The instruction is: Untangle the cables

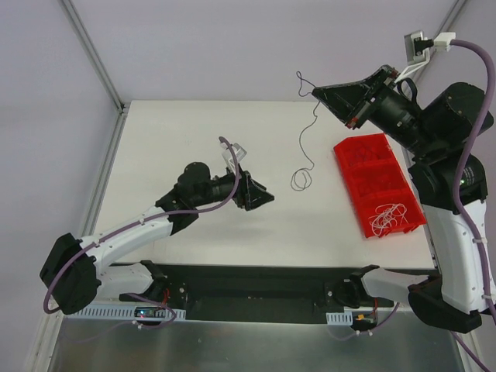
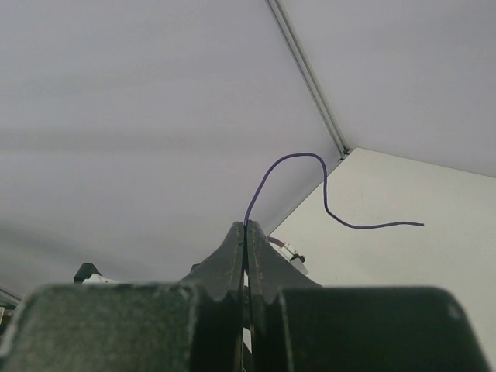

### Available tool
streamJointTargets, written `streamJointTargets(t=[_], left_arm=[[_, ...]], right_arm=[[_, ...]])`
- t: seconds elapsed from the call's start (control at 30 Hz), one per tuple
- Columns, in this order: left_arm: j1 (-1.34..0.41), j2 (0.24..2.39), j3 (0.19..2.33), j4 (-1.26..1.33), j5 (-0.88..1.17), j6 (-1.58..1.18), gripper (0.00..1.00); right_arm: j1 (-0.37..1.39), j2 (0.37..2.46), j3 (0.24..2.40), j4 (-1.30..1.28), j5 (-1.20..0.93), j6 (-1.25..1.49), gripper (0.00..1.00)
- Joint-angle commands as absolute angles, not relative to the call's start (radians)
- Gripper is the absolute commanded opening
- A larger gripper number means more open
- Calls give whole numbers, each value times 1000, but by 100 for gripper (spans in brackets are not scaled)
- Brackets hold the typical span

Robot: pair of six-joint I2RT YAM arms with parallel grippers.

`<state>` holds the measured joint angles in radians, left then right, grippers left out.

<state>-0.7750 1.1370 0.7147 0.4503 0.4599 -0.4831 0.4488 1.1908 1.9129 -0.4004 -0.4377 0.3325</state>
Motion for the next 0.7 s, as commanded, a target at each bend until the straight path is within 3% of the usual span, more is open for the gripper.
streamJointTargets(t=[0.0,0.23,0.4,0.67], left_arm=[[-726,1196,773,556,477,-632,51],[-703,1259,752,742,594,-750,56],[-710,1314,772,790,620,-781,49],[-736,1443,885,822,638,-792,47]], right_arm=[[448,1167,1951,-361,-463,356,0],[448,1164,1953,-333,-480,388,0],[448,1161,1953,-307,-486,413,0],[448,1163,1968,-288,-492,434,0]])
